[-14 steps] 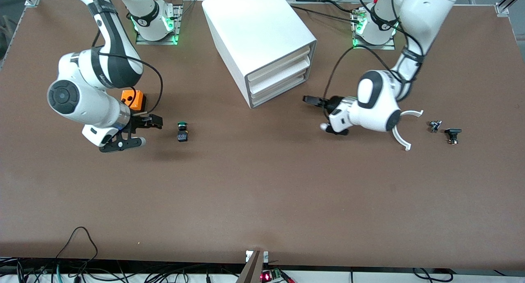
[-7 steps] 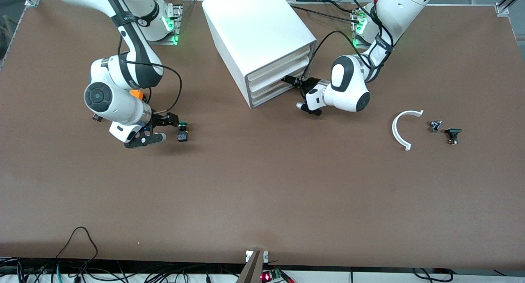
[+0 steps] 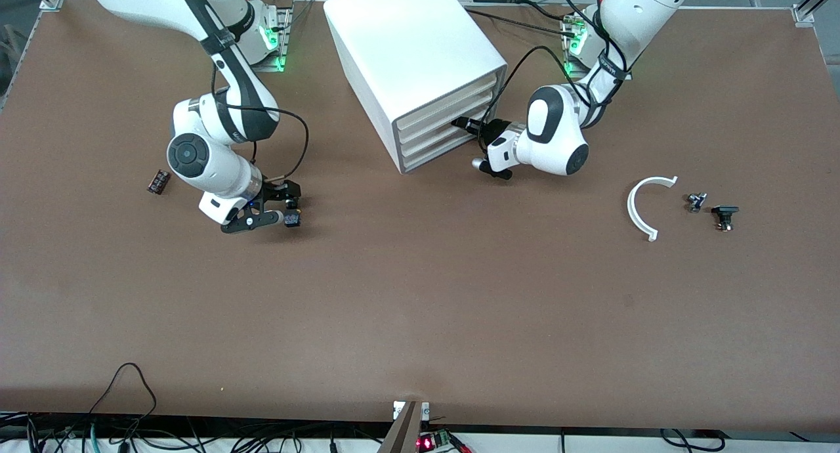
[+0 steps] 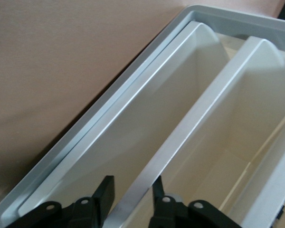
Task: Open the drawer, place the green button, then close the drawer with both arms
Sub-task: 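Grasp the green button with the right gripper while the left gripper pulls the drawer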
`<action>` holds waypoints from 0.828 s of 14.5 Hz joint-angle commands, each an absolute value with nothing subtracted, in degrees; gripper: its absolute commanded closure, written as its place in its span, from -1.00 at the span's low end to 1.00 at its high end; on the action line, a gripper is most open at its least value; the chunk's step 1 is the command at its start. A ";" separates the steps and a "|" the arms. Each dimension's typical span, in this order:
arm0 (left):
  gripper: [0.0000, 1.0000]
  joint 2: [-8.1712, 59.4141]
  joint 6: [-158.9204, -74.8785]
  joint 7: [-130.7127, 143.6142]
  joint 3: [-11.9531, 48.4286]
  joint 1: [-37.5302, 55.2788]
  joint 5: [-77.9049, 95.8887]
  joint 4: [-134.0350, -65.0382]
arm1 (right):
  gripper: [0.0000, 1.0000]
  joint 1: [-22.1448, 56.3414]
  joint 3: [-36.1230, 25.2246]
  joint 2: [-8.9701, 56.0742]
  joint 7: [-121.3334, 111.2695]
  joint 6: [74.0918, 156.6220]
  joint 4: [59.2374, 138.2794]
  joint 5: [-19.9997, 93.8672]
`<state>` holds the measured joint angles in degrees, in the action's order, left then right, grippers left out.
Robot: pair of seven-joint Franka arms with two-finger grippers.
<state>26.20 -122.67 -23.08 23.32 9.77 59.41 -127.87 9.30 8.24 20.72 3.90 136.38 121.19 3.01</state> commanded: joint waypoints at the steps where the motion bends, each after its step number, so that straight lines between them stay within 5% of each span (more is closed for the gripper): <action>1: 1.00 24.44 -128.46 -24.34 22.77 8.18 60.38 -129.02 | -1.00 9.14 9.05 21.44 7.46 138.16 122.26 1.76; 3: 1.00 23.29 -135.50 -24.52 22.41 5.90 59.94 -128.41 | -1.00 9.23 9.23 22.76 9.22 138.95 122.08 1.85; 9: 1.00 23.64 -136.14 -24.26 19.43 5.27 59.68 -124.89 | -0.99 9.14 9.23 25.75 10.37 141.85 121.82 1.67; 10: -0.98 23.56 -136.14 -24.34 19.34 5.10 59.76 -124.98 | -0.99 9.14 9.23 26.10 10.37 142.38 121.73 1.67; 12: -1.00 23.20 -136.14 -24.26 19.34 4.66 59.77 -124.89 | -0.98 9.14 9.23 26.54 10.37 143.17 121.73 0.27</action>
<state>23.20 -133.88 -25.80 20.25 4.49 59.62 -125.57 9.30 8.80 26.01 8.85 141.81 121.73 2.32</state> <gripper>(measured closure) 0.604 0.004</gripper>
